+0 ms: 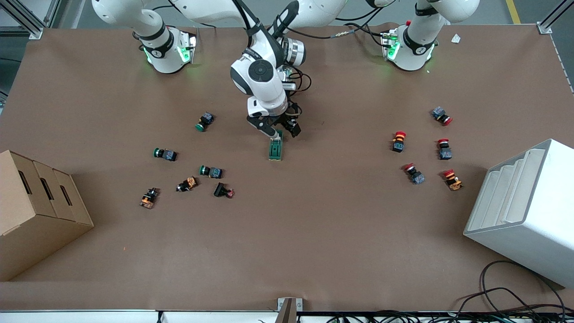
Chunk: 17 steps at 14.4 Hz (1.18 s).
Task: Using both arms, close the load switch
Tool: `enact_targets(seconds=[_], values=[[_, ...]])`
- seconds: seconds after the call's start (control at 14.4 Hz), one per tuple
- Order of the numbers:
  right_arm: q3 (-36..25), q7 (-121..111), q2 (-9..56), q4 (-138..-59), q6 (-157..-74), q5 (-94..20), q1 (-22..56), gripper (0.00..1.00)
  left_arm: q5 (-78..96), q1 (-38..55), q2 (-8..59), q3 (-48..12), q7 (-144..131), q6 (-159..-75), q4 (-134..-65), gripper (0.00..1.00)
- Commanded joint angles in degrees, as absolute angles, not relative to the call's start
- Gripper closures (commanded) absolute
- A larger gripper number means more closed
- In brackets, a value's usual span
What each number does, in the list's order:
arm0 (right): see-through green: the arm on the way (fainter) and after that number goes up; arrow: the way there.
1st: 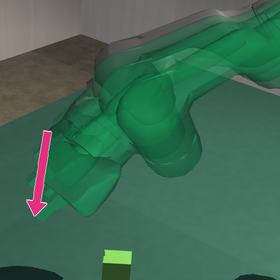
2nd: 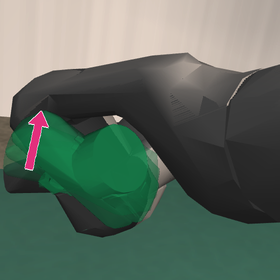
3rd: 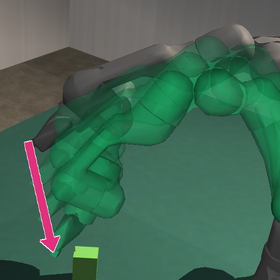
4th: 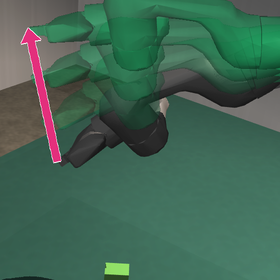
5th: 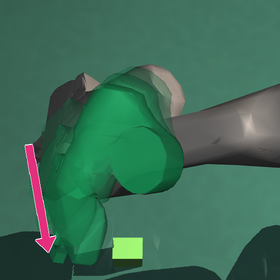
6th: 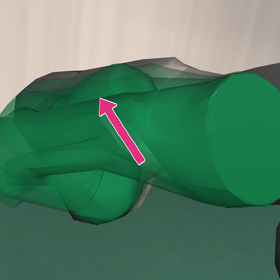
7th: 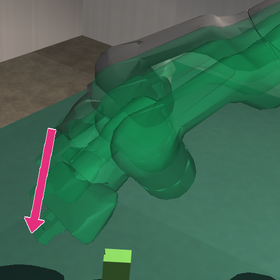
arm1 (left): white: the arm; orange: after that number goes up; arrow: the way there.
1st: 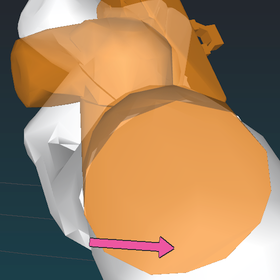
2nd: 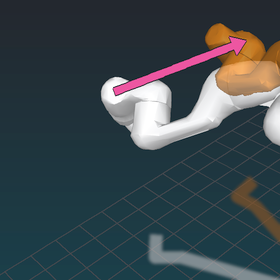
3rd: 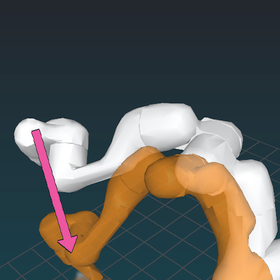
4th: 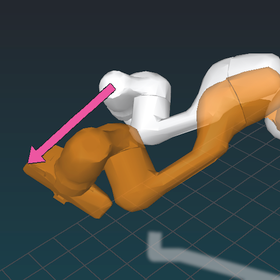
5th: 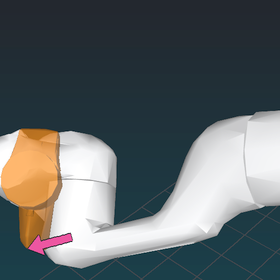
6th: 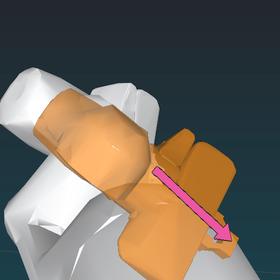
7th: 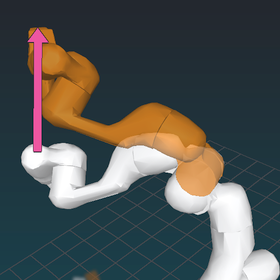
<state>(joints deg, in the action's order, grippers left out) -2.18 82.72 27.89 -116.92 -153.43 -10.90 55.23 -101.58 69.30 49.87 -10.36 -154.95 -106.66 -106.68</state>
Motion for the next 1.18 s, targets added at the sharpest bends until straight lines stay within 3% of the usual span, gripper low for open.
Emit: enact_targets(seconds=[0.0, 1.11], values=[[-2.7, 82.9, 27.9, -118.3, -155.8, -12.0, 55.7, 0.0, -103.1, 69.0, 50.8, -10.2, -156.0, -107.0, -105.7, 0.0], [-2.7, 82.3, 33.8, -113.6, -161.6, -12.0, 53.3, 0.0, -104.8, 67.9, 50.9, -10.2, -156.0, -107.4, -105.4, 0.0]])
